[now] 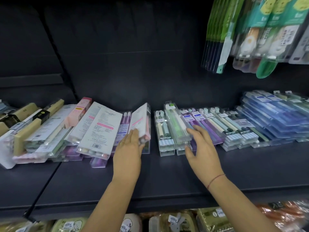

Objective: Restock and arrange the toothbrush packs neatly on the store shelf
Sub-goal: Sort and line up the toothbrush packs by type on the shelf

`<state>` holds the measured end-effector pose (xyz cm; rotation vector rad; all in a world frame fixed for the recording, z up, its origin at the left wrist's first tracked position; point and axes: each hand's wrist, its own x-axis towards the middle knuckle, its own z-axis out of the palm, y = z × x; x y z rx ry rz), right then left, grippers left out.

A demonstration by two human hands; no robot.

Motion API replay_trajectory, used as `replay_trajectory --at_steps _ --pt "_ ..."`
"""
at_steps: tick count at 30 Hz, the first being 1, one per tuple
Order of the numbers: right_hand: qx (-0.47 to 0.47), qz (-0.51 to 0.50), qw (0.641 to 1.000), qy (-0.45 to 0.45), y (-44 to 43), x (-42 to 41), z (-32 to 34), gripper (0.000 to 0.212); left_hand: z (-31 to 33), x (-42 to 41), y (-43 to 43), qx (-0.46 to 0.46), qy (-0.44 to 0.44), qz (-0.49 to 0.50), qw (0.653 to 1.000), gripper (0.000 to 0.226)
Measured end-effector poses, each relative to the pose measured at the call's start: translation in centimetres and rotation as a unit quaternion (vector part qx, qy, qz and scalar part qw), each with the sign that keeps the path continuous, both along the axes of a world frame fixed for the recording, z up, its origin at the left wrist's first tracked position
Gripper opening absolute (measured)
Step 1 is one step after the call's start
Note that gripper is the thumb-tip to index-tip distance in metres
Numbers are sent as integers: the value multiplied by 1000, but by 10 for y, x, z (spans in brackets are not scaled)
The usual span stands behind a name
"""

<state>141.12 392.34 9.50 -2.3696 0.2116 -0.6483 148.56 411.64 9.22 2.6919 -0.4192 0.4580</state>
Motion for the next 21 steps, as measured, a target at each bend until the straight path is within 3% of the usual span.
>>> replay_trajectory --at_steps 7,10,13,16,21 --pt "-33 -12 999 20 14 11 1 59 13 -8 8 -201 -29 87 975 53" --pt "-167 -27 985 -40 24 17 2 60 19 -9 9 -252 -28 122 960 39" --pt "-286 -35 958 -5 40 21 -3 71 22 -11 8 -270 -24 126 954 30" --pt "-253 -82 964 19 42 27 -13 73 24 -12 9 -277 -19 121 953 27" --pt "-61 -76 995 -15 26 29 -13 30 24 -13 10 -271 -33 117 955 23"
